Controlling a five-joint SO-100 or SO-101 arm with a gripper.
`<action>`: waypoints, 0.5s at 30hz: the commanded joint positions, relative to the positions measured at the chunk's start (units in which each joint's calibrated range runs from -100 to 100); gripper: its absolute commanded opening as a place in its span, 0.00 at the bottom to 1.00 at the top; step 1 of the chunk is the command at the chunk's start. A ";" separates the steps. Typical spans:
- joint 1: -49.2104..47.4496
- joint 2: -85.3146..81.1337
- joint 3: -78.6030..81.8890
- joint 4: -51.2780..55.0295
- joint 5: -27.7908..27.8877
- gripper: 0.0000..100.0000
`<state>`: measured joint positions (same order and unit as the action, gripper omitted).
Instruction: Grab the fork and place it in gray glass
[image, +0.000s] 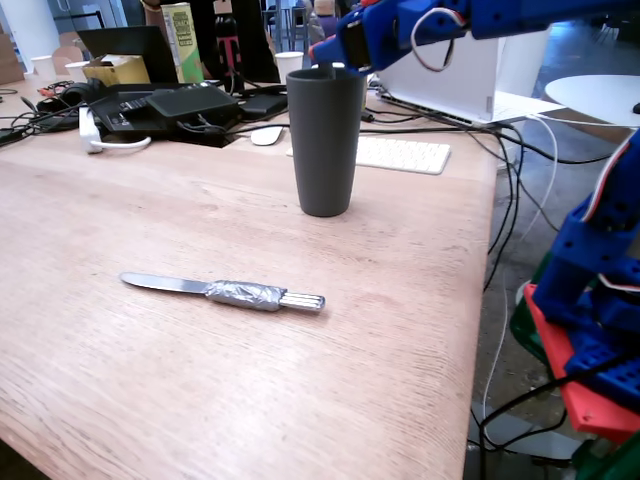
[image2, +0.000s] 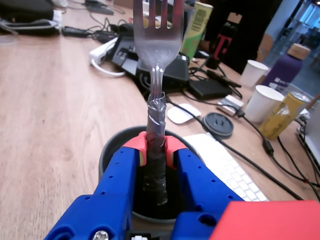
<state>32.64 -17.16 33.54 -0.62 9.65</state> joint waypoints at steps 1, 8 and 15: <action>1.20 -1.28 -0.65 -1.19 0.24 0.16; 1.20 -1.62 -0.56 -0.12 0.24 0.27; -8.28 -14.74 0.86 1.85 -0.29 0.26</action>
<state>31.14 -22.96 34.08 -0.37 9.65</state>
